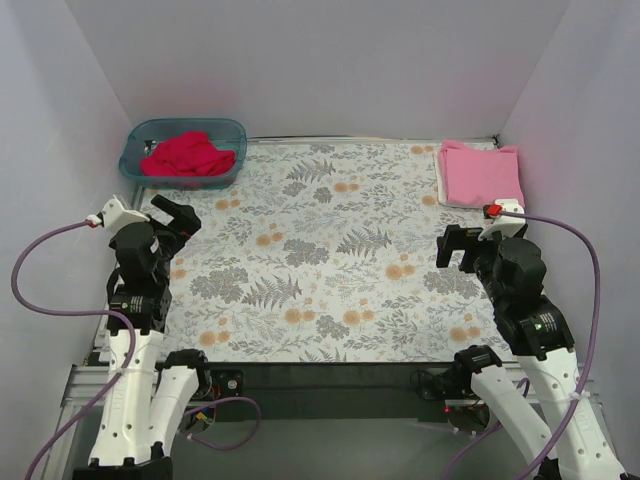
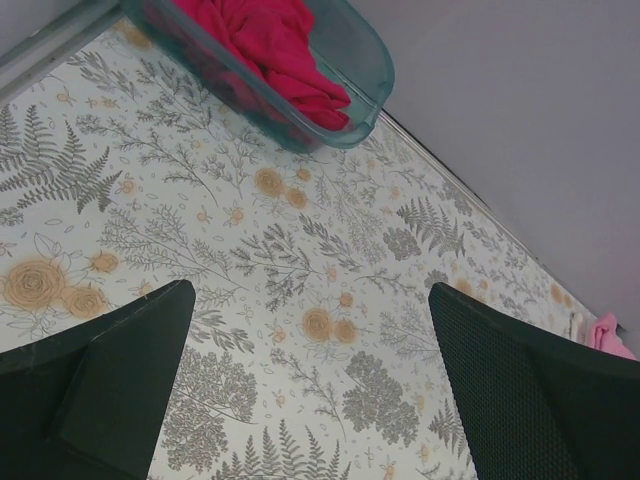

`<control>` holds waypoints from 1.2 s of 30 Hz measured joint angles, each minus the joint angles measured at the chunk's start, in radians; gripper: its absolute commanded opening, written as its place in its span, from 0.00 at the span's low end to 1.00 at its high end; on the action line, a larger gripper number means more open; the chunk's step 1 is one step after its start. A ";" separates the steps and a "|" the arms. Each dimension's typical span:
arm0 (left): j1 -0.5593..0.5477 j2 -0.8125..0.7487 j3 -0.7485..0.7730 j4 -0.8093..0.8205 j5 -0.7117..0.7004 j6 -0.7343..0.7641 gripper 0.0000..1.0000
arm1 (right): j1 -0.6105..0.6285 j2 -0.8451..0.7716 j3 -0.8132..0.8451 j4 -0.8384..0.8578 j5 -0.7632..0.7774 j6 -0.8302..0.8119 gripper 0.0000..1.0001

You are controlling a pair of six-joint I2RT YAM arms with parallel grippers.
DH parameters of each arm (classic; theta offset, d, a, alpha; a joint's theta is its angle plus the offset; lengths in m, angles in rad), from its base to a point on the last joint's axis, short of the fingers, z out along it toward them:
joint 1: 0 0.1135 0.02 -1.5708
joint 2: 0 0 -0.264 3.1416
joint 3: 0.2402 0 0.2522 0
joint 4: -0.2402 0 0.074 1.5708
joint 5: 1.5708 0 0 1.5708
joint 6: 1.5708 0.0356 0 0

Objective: Fold and stack the t-shirts
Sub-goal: Move the tshirt to the center of the board

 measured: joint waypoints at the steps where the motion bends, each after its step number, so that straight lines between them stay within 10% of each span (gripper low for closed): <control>1: 0.000 0.009 0.002 0.005 -0.001 0.010 0.98 | 0.001 -0.004 -0.004 0.000 -0.001 -0.002 0.98; 18: 0.000 0.688 0.298 0.240 -0.102 0.161 0.98 | 0.006 0.029 -0.019 0.046 -0.096 -0.068 0.98; 36: 0.006 1.490 0.925 0.298 -0.166 0.304 0.88 | 0.006 0.203 -0.006 0.053 -0.137 -0.149 0.98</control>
